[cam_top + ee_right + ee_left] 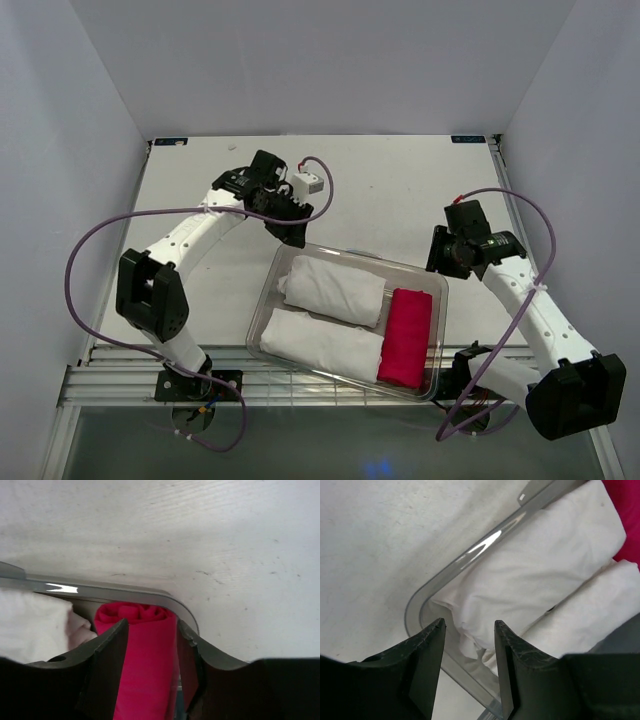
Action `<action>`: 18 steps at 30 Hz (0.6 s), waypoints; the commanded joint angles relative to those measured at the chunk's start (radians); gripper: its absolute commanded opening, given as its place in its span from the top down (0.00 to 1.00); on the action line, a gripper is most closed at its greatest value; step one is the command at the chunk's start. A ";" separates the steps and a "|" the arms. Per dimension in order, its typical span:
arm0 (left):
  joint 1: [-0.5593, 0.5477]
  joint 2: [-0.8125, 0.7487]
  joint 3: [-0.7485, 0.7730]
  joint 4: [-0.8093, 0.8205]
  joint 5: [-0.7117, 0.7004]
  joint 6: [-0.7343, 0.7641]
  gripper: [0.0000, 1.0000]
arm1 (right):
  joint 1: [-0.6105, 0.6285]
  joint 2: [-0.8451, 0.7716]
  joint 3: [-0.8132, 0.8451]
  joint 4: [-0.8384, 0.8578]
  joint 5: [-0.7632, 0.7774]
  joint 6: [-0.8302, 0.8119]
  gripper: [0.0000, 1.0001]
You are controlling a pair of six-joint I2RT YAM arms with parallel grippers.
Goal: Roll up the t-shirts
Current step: Move the bin to the center of the board.
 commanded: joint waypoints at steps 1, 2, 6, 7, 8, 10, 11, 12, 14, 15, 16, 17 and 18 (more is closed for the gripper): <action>0.052 -0.017 0.036 0.024 -0.115 -0.029 0.44 | -0.043 -0.050 0.025 -0.102 0.063 -0.014 0.50; 0.070 -0.011 0.033 0.029 -0.130 -0.035 0.43 | -0.048 -0.059 0.019 -0.110 0.069 -0.011 0.46; 0.078 0.018 0.000 0.035 -0.195 -0.034 0.42 | -0.076 -0.062 -0.062 -0.102 0.023 0.011 0.40; 0.078 0.020 -0.023 0.038 -0.198 -0.031 0.42 | -0.085 -0.062 -0.089 -0.075 0.009 0.018 0.41; 0.077 0.021 -0.036 0.044 -0.201 -0.031 0.42 | -0.086 -0.059 -0.110 -0.063 -0.008 0.030 0.44; 0.080 0.012 -0.069 0.056 -0.204 -0.034 0.42 | -0.086 -0.060 -0.152 -0.047 -0.040 0.040 0.48; 0.080 0.008 -0.080 0.061 -0.203 -0.035 0.42 | -0.086 -0.071 -0.162 -0.044 -0.039 0.046 0.51; 0.083 0.001 -0.089 0.062 -0.200 -0.037 0.42 | -0.086 -0.077 -0.172 -0.042 -0.037 0.049 0.53; 0.083 -0.015 -0.129 0.067 -0.192 -0.031 0.43 | -0.086 -0.099 -0.207 -0.021 -0.039 0.052 0.61; 0.083 -0.019 -0.142 0.070 -0.193 -0.028 0.44 | -0.086 -0.103 -0.222 -0.009 -0.045 0.052 0.64; 0.083 -0.022 -0.154 0.072 -0.195 -0.028 0.45 | -0.086 -0.106 -0.244 0.006 -0.054 0.049 0.68; 0.084 -0.023 -0.163 0.073 -0.196 -0.028 0.48 | -0.088 -0.103 -0.248 0.022 -0.054 0.049 0.76; 0.086 -0.025 -0.175 0.075 -0.198 -0.031 0.50 | -0.086 -0.097 -0.250 0.052 -0.055 0.049 0.80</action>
